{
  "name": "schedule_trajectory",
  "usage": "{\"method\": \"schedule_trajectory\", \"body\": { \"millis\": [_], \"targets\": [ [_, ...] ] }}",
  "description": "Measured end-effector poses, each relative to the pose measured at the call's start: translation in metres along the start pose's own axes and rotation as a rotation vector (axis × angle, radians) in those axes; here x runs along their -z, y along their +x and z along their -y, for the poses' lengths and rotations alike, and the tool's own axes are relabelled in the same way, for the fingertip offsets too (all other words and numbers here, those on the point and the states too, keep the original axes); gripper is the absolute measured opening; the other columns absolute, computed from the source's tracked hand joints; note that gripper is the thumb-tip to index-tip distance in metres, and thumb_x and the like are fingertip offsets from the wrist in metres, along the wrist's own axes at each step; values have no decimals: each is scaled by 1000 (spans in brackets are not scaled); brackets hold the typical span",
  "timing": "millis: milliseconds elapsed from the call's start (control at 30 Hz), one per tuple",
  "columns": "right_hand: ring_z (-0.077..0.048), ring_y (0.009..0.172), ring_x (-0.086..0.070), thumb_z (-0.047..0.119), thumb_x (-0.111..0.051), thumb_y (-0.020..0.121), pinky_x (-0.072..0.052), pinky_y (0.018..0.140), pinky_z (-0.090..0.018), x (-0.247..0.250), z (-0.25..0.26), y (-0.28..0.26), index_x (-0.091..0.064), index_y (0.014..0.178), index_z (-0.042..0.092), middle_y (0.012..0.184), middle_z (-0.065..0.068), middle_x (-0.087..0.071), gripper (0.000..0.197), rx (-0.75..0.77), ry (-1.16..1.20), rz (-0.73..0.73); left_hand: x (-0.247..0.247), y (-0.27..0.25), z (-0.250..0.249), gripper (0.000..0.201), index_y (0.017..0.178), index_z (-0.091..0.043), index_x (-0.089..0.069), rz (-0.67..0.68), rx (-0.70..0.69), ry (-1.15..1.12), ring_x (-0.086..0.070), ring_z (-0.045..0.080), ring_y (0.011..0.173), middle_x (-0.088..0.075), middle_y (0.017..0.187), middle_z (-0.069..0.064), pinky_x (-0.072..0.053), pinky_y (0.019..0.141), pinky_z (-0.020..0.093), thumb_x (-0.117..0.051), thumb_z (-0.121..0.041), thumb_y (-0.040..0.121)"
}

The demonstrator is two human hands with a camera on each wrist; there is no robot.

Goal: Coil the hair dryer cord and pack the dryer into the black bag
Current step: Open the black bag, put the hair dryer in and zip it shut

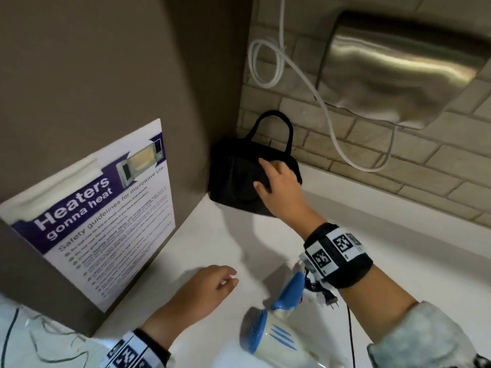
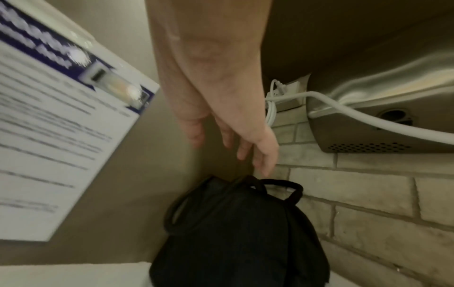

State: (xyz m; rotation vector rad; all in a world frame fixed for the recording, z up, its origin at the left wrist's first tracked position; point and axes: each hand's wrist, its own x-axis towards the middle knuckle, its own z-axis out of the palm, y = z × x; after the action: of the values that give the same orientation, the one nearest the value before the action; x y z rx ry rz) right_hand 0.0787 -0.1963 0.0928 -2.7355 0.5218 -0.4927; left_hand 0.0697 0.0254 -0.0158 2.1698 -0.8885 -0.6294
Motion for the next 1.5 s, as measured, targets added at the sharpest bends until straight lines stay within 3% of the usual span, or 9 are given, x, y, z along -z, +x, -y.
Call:
{"method": "schedule_trajectory", "body": {
  "millis": [167,433,600,767,867,1000,1200,1367,1500],
  "targets": [
    [-40,131,-37,28,-59,87,-38,100,-54,-21,-13,37,-21,149,23,144,-11,-41,73,-107,-241,106,12,-10,-2,31,121,-28,-60,-39,-51,20,-61,1,95,-62,109,-14,-48,87,20,-52,-40,94],
    [-36,87,-62,4,-55,86,-53,70,-39,-25,-31,6,-67,106,10,105,-12,-59,25,80,-130,-62,28,-18,-18,34,127,-36,-52,-131,-140,18,-55,-1,105,-59,112,-19,-47,91,25,-47,-44,94],
    [-25,94,-62,2,-61,84,-49,78,-28,0,-25,-46,-68,103,12,108,-6,-62,22,279,29,-95,47,-27,-45,41,127,-35,-52,-335,-303,-36,-53,-1,110,-57,116,-21,-46,91,19,-39,-48,91],
    [-10,88,-56,4,-62,84,-35,79,-5,3,-1,-94,-67,97,14,98,-1,-59,17,408,179,-25,65,-31,-57,32,116,-20,-64,-569,-408,3,-53,4,112,-57,121,-8,-40,97,18,-45,-31,92],
    [-1,87,-49,10,-57,87,-36,81,-6,-1,9,-110,-66,100,15,98,2,-54,17,482,237,70,71,-30,-45,31,115,-22,-63,-590,-361,79,-49,3,114,-53,124,-8,-43,96,25,-49,-32,90],
    [-10,95,-54,30,-55,95,-43,86,-19,-2,16,-116,-67,105,19,100,2,-53,19,567,309,227,76,-29,-25,27,115,-24,-63,-573,-284,120,-48,-1,109,-58,119,-8,-41,93,22,-58,-28,89],
    [-14,104,-52,39,-38,99,-38,94,-23,-12,6,-91,-65,107,20,102,3,-58,34,69,409,103,84,-34,-13,31,116,-31,-60,-413,-70,83,-63,6,89,-69,92,-13,-50,81,28,-54,-46,90],
    [-22,107,-60,52,-32,98,-48,93,-36,-26,-17,-69,-58,115,22,113,-5,-63,42,-536,703,448,80,-36,-15,23,106,-31,-58,-398,-26,54,-61,-1,74,-65,77,-13,-42,61,10,-51,-48,91],
    [-18,80,-61,48,-42,97,-50,75,-31,-24,-26,-64,-67,93,15,86,-3,-67,41,-852,1005,579,79,-33,-13,25,106,-30,-60,-397,-55,21,-63,2,78,-67,81,-13,-45,67,15,-50,-47,91]
  ]
}}
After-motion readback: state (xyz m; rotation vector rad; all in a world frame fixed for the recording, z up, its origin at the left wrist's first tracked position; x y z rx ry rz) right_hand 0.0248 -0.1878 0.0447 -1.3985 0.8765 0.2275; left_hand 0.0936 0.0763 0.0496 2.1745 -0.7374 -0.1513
